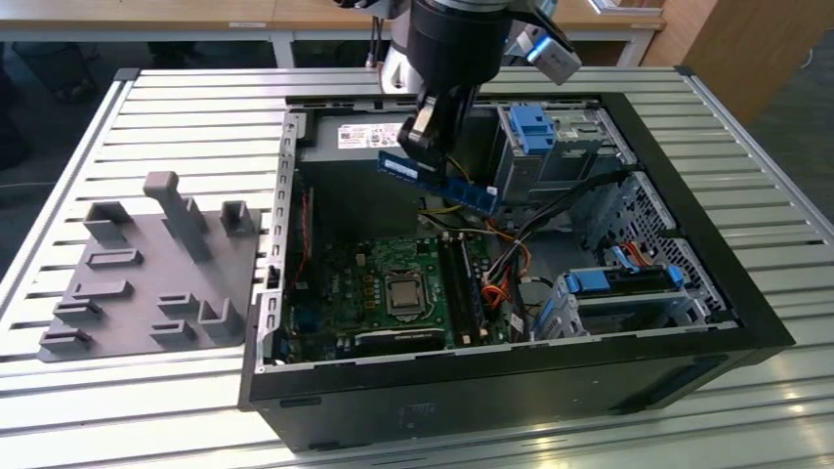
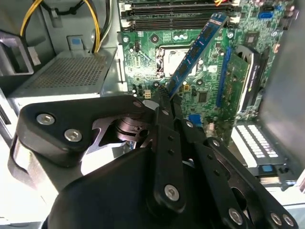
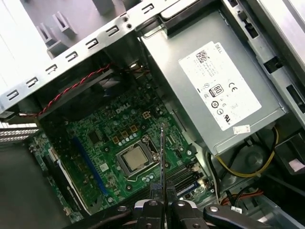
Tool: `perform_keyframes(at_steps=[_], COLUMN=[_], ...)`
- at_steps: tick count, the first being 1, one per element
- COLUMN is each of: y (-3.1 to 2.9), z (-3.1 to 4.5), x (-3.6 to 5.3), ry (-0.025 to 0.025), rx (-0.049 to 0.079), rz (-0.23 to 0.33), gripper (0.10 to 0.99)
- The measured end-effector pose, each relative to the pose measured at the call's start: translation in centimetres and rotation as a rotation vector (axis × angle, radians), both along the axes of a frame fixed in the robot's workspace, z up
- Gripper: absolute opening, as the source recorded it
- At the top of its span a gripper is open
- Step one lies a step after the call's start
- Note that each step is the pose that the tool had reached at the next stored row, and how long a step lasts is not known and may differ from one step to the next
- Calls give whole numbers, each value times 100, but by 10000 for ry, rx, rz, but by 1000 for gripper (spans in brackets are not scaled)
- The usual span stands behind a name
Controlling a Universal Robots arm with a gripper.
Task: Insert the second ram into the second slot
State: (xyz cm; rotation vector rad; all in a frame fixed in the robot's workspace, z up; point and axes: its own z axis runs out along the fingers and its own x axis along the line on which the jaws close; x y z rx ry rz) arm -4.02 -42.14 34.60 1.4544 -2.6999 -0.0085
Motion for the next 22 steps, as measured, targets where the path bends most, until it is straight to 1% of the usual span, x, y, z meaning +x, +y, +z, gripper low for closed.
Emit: perform_keyframes(at_steps=[12,16,22], y=[0,0,0], z=[-55,-94,-131], x=[-2,-3,-3], ry=[0,0,5], rx=[64,63,64], rz=[-1162,-1433,-1676], gripper=[137,137,137])
